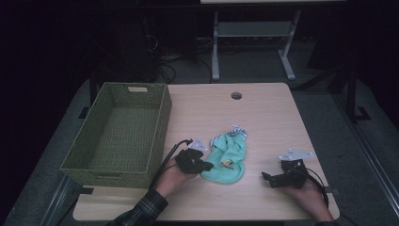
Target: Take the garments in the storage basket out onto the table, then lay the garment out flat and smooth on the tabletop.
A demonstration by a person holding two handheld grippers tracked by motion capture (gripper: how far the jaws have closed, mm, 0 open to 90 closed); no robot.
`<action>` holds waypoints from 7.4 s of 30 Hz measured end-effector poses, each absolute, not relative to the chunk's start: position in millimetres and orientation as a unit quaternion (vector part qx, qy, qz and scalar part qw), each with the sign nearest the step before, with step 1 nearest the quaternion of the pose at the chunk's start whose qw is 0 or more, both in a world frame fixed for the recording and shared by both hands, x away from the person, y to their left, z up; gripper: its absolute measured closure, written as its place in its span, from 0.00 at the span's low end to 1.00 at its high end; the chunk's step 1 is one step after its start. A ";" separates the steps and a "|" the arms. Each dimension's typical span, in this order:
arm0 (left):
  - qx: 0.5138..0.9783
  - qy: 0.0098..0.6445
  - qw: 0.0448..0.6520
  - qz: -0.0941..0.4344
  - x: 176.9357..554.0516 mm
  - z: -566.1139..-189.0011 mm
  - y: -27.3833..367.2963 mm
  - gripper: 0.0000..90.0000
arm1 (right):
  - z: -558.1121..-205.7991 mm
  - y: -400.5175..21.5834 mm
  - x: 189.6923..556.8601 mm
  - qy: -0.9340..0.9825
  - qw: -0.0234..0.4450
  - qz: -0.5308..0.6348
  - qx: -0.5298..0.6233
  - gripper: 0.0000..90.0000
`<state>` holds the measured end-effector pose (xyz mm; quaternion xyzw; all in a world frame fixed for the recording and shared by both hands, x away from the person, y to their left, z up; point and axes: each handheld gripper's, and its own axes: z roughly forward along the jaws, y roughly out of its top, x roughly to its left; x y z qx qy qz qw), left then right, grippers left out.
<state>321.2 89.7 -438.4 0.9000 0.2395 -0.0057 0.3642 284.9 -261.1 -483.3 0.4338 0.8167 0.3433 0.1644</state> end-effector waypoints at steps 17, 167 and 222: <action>0.921 0.223 0.320 0.004 315.3 -457.6 85.5 1.00 | -479.4 -257.3 287.6 0.824 0.165 0.332 0.428 0.02; 0.924 0.223 0.310 0.006 316.8 -456.3 82.0 1.00 | -403.5 -175.7 398.7 0.841 0.111 0.402 0.345 0.87; 0.926 0.220 0.305 0.005 317.2 -455.6 81.8 1.00 | -427.8 -143.9 420.7 0.850 0.123 0.367 0.359 0.98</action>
